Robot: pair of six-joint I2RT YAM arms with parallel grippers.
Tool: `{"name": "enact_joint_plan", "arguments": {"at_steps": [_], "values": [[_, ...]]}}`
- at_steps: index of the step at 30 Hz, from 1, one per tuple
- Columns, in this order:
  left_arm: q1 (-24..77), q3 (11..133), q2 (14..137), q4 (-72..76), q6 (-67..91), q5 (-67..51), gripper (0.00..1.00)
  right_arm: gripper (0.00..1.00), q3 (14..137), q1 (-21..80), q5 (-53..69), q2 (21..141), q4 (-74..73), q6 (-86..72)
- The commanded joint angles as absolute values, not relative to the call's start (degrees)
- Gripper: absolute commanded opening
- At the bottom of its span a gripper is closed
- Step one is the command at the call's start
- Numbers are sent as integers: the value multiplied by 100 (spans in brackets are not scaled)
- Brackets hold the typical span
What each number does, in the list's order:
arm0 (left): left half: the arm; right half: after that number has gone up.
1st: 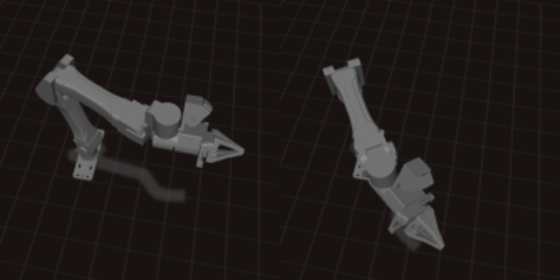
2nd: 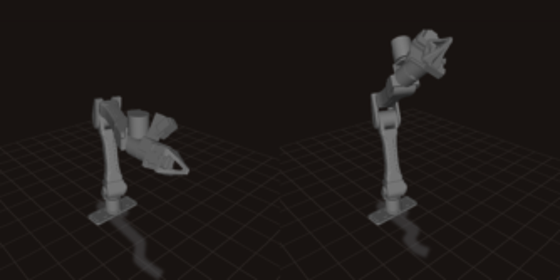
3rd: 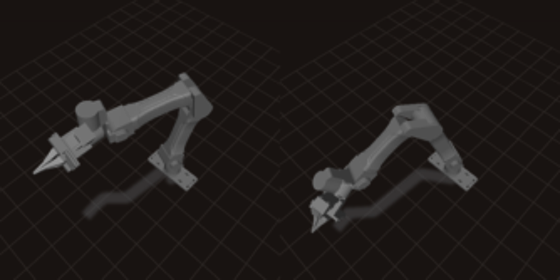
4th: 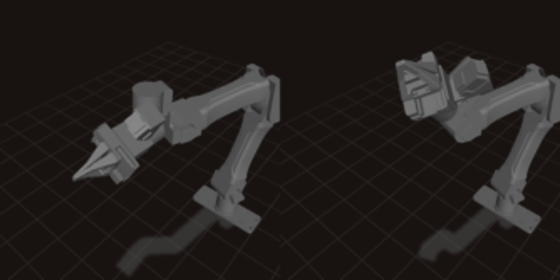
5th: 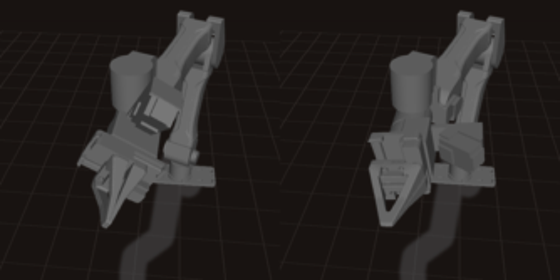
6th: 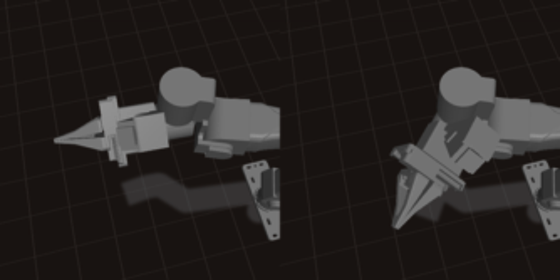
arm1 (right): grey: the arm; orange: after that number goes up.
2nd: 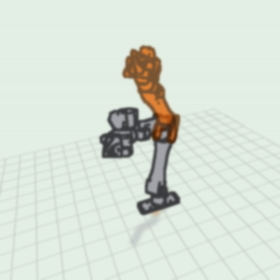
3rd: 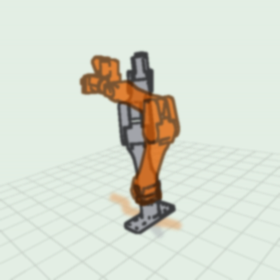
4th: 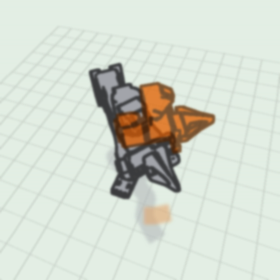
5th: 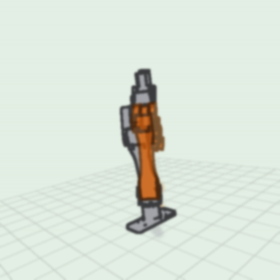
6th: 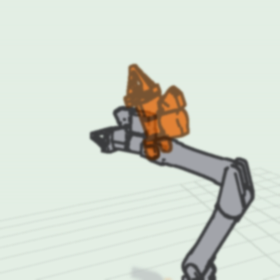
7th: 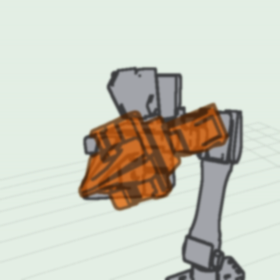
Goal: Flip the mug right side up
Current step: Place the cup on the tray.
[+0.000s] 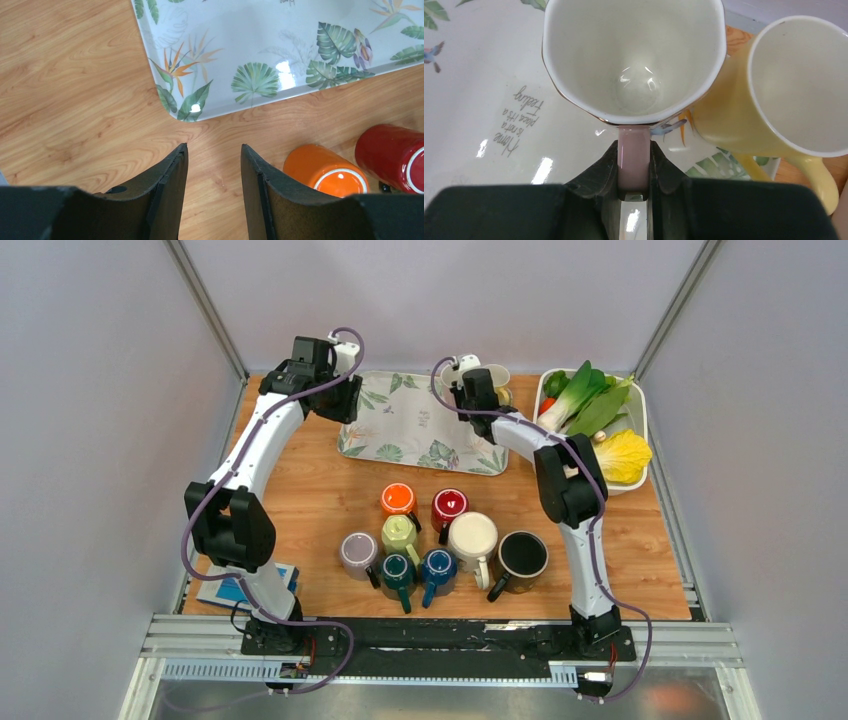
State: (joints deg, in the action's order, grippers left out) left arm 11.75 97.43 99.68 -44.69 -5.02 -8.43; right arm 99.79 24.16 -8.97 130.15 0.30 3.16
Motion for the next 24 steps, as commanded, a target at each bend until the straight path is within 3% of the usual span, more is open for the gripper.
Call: {"name": "enact_joint_plan", "arguments": {"at_steps": [1,12,24], "values": [[1160,9852,9908,-4426,-283,-1103,51,0,10185,2349,-1303,12946,866,94],[1159,9825,9901,-4447,-332,-1052,51,5,10168,2268,-1473,12993,870,-210],[1159,9768,9835,-4402,-326,-996,51,48,10057,2312,-1409,12772,721,-303]]}}
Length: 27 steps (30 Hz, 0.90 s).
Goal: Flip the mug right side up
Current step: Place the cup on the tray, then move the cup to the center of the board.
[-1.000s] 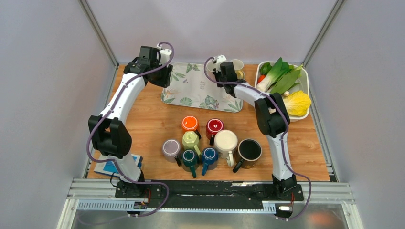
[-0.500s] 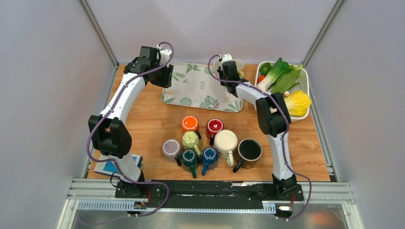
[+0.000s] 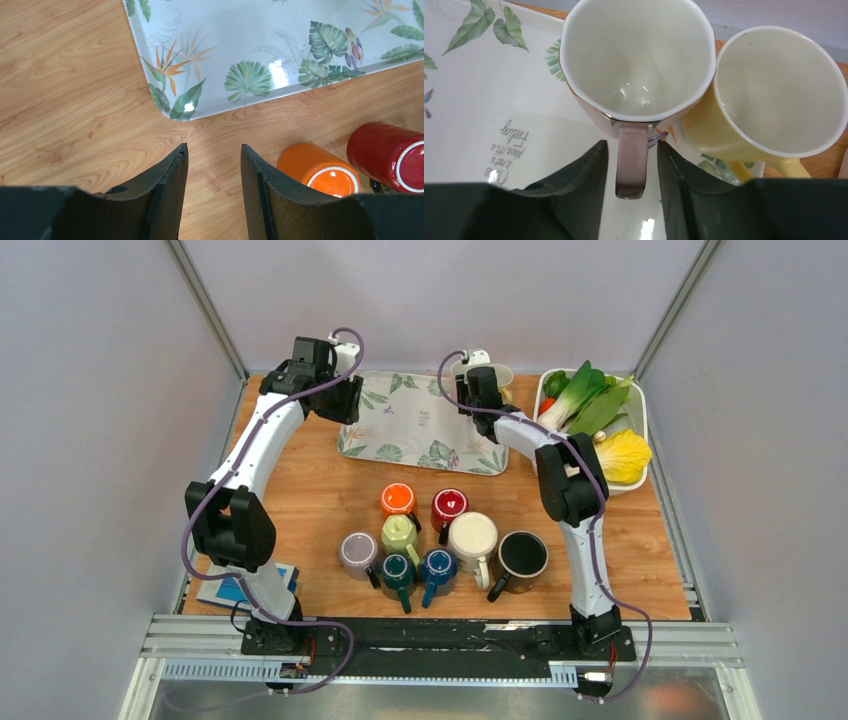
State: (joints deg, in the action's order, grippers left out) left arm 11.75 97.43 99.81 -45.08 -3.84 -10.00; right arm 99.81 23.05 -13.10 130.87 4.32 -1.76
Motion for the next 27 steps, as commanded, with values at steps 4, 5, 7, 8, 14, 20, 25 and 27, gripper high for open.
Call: {"name": "enact_joint_plan", "arguments": {"at_steps": [4,5,7,8,14,20,25,27], "values": [[1153,9746,9797,-4388,-382,-1012,52,56,9879,2322,-1385,12407,541,-389],[1158,9742,9786,-4386,-396,-1020,53,57,9808,2319,-1377,12297,483,-428],[1160,9705,9757,-4374,-412,-1065,54,58,9639,2319,-1362,12020,357,-499],[1160,9668,9748,-4365,-421,-1099,56,58,9525,2317,-1355,11884,292,-574],[1158,9406,9576,-4307,-705,-1602,61,66,8866,2327,-1088,11037,19,-731],[1160,8085,8687,-3386,-1679,-3022,61,87,8189,2324,1260,10363,18,566],[1211,7302,8408,-2975,-2105,-3886,61,88,7614,2328,3251,9997,-393,1877],[1288,7134,8451,-2978,-2288,-3899,60,87,7406,2337,3822,9861,-525,2355]]}}
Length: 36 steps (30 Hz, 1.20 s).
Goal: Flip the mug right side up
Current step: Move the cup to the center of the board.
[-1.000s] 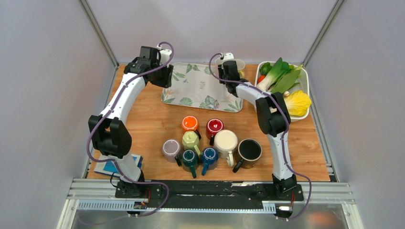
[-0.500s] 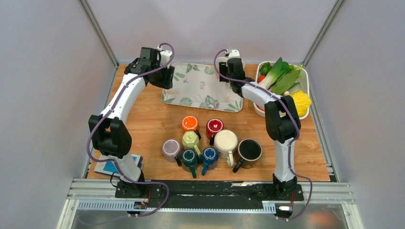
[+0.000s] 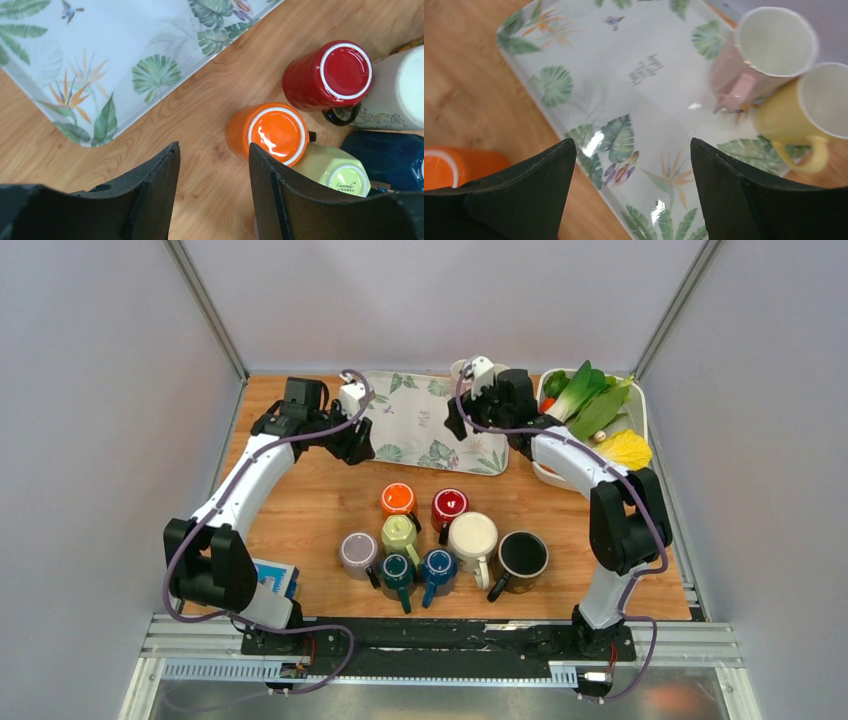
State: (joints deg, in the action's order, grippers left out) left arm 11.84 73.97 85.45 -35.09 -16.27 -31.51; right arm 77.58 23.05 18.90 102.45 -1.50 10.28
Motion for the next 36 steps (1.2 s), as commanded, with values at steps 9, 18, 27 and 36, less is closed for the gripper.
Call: {"name": "enact_joint_plan", "arguments": {"at_steps": [9,18,27,36], "values": [[1818,6617,8619,-2593,-2493,-3620,60,87,6929,2342,4054,9573,-995,3015],[1995,6580,9034,-2447,-2445,-3406,60,87,6970,2356,4194,9432,-1450,3495],[2003,6645,9391,-2673,-2616,-3465,58,88,6573,2358,4029,9096,-1538,3657],[1999,6593,9500,-2974,-2658,-2986,57,89,6563,2369,3983,9147,-1508,3676]]}}
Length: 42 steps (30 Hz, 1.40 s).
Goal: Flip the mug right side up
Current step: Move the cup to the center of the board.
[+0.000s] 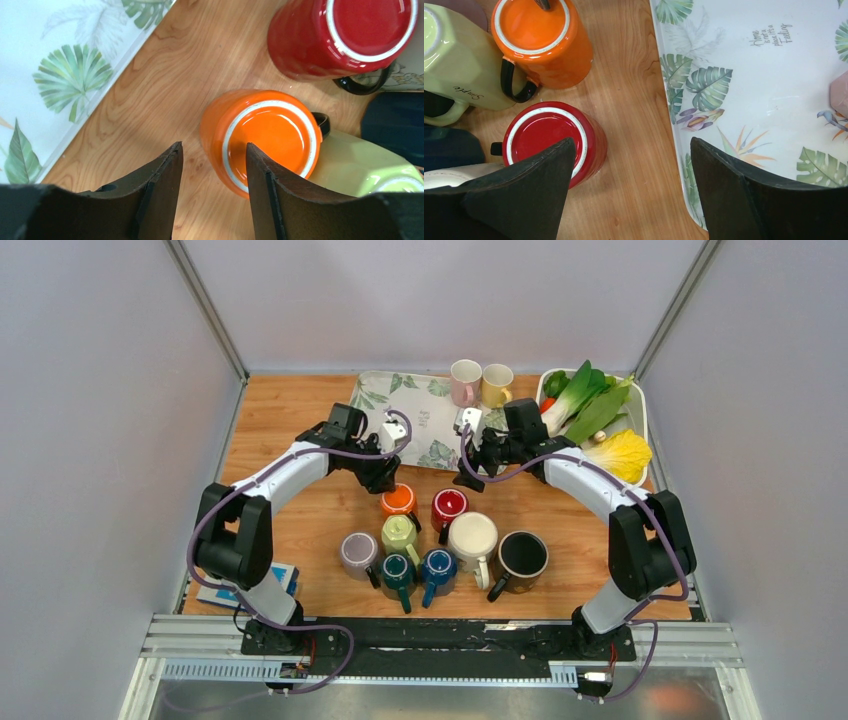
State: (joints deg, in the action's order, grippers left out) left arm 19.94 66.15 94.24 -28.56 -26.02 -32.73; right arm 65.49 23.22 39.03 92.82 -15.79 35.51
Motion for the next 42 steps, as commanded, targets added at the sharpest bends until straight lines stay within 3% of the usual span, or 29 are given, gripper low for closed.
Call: {"name": "enact_joint_plan", "arguments": {"at_steps": [1,9,27,32,39,42], "values": [[1993,6645,9543,-2991,-2515,-2643,56,89,6557,2365,4008,9156,-1504,3667],[1532,6476,9290,-3072,-2406,-1739,54,89,6612,2365,4089,9313,-1485,3548],[240,5695,8082,-3440,-3026,-857,54,88,6786,2496,4064,9478,-2001,4020],[202,5834,7256,-3389,-3164,-1801,58,88,6914,2496,4131,9475,-2083,4004],[341,6118,6461,-4179,-3958,-4054,63,88,6959,2505,4151,9513,-2080,4015],[809,6003,6395,-4344,-4545,-4235,64,88,6969,2505,4181,9560,-2075,3979]]}}
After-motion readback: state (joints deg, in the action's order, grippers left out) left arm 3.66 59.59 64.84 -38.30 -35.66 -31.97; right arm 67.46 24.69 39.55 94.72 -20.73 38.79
